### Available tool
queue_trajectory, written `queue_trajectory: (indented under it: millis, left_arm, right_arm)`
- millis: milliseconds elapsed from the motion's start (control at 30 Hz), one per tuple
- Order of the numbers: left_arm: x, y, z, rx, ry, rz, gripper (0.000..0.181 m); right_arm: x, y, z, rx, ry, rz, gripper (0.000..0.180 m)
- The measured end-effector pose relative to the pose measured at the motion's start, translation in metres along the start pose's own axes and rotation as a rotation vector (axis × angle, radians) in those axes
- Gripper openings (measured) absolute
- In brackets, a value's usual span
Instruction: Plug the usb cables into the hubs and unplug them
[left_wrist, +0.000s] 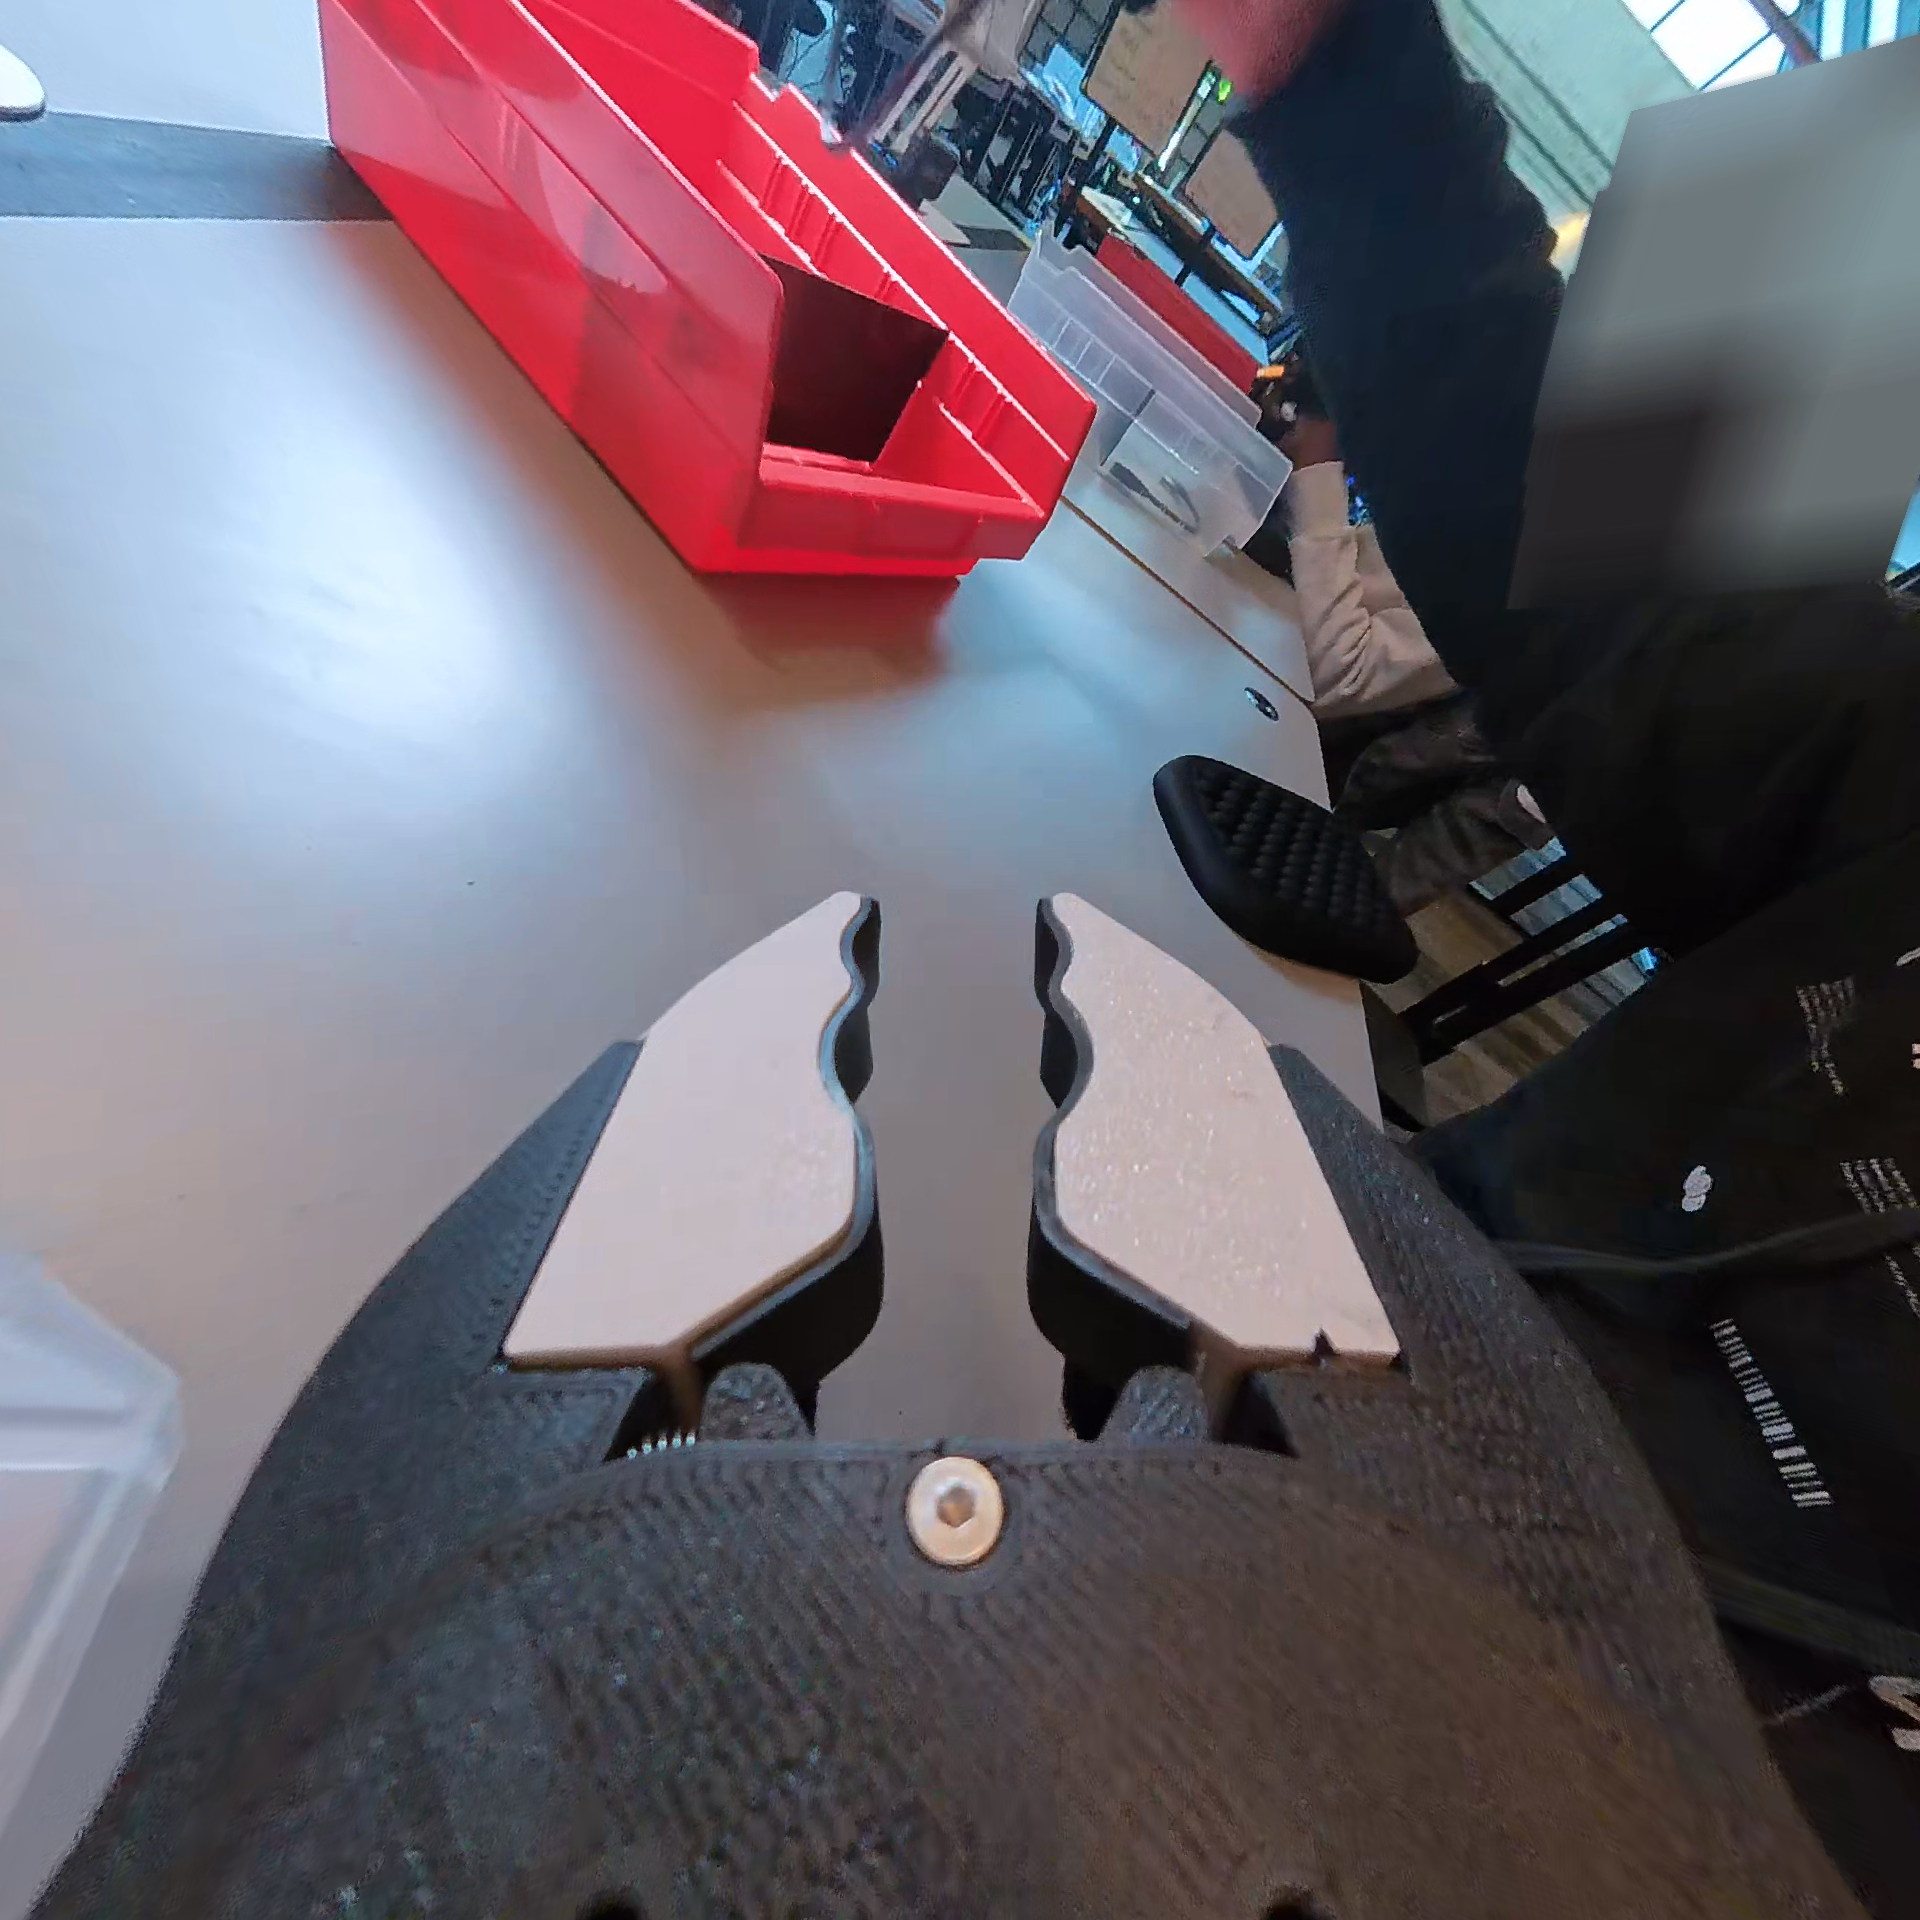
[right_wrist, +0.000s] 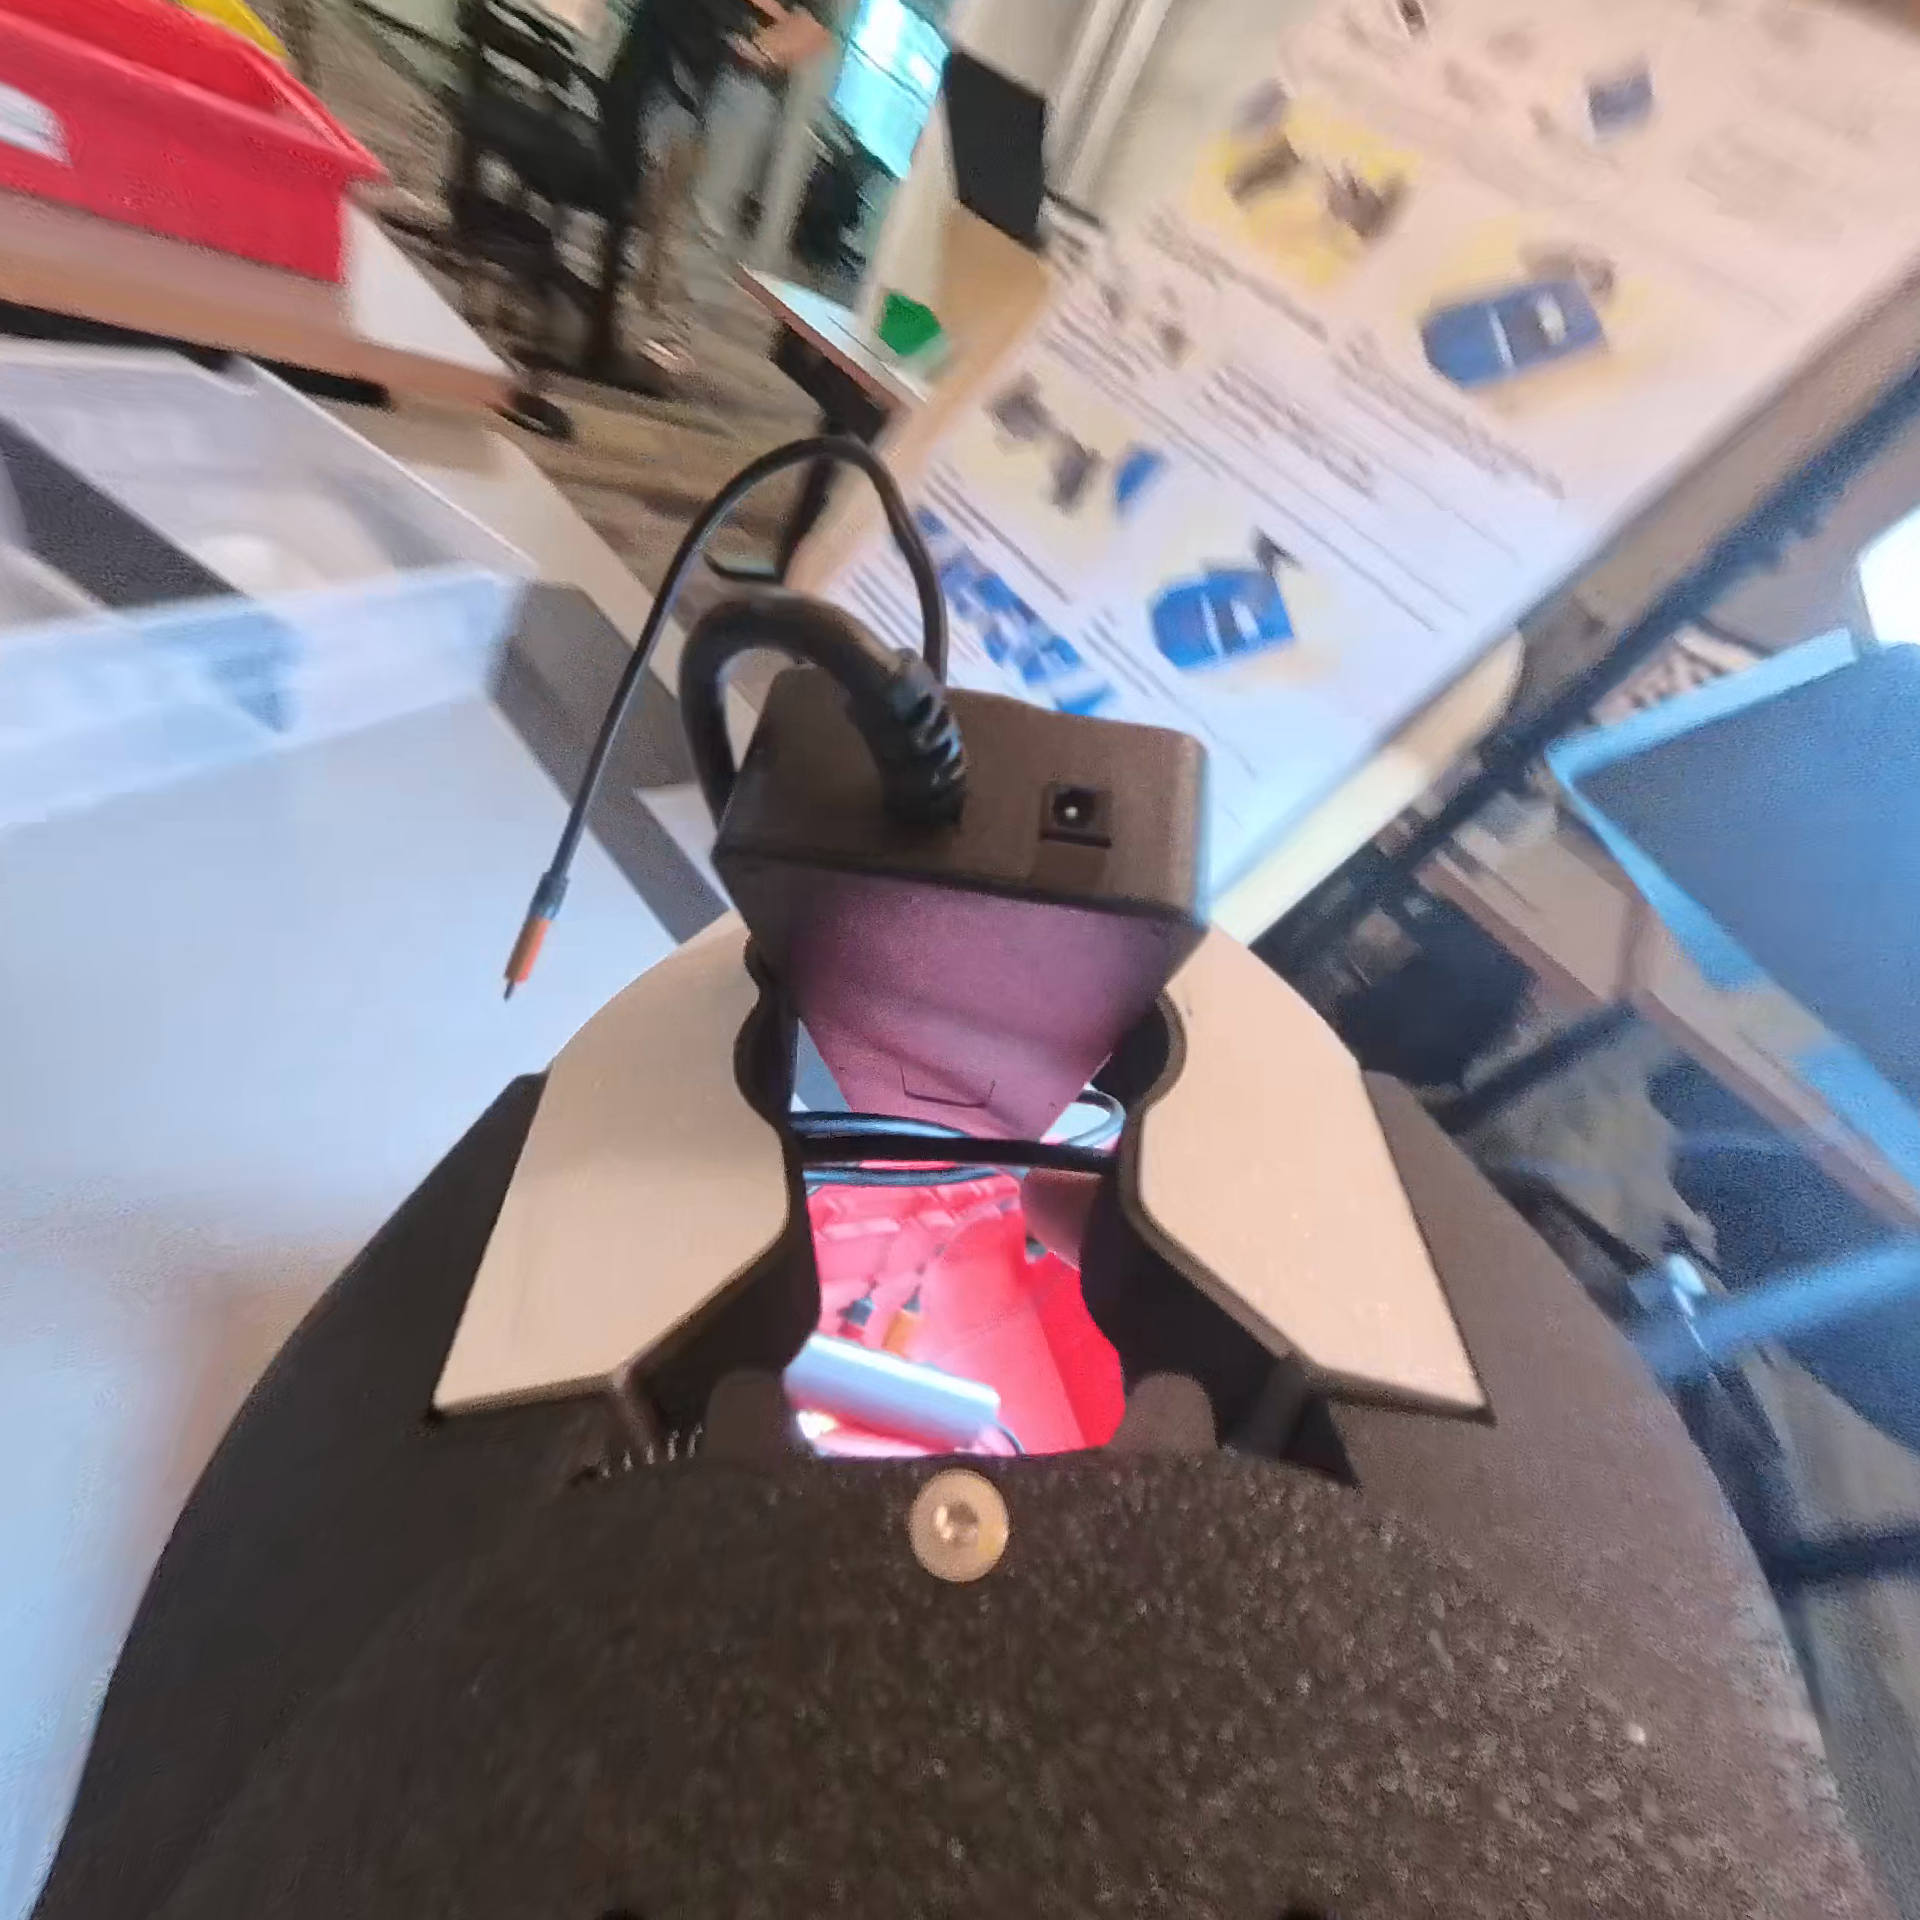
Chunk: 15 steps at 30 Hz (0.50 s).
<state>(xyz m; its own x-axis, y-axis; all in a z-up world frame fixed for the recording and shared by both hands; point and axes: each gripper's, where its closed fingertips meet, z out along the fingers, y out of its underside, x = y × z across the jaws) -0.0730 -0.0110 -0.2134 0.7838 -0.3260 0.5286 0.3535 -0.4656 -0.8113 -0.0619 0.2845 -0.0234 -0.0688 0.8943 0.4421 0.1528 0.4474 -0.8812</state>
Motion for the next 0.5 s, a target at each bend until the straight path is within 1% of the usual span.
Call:
queue_trajectory:
  millis: [133, 267, 333, 400, 467, 500]
  left_arm:
    - [0.0, 0.003, 0.0, -0.012, -0.003, 0.004, 0.028]
    - [-0.001, 0.003, 0.0, -0.012, 0.01, -0.009, 0.027]
    - [-0.002, 0.004, 0.001, -0.019, 0.012, -0.014, 0.026]
    - [-0.001, 0.005, 0.003, -0.024, 0.021, -0.015, 0.026]
    - [0.0, 0.008, 0.005, -0.037, 0.023, -0.012, 0.026]
    - [-0.001, 0.01, 0.007, -0.048, 0.019, -0.009, 0.026]
  right_arm:
    - [0.038, 0.07, 0.014, -0.165, 0.164, -0.003, 0.063]
    - [0.053, 0.134, 0.013, -0.396, 0.252, 0.047, 0.063]
    - [0.055, 0.157, 0.01, -0.487, 0.269, 0.059, 0.063]
    - [0.054, 0.171, 0.011, -0.535, 0.265, 0.101, 0.063]
    - [0.04, 0.19, 0.017, -0.619, 0.183, 0.14, 0.063]
    - [0.033, 0.198, 0.021, -0.655, 0.15, 0.116, 0.063]
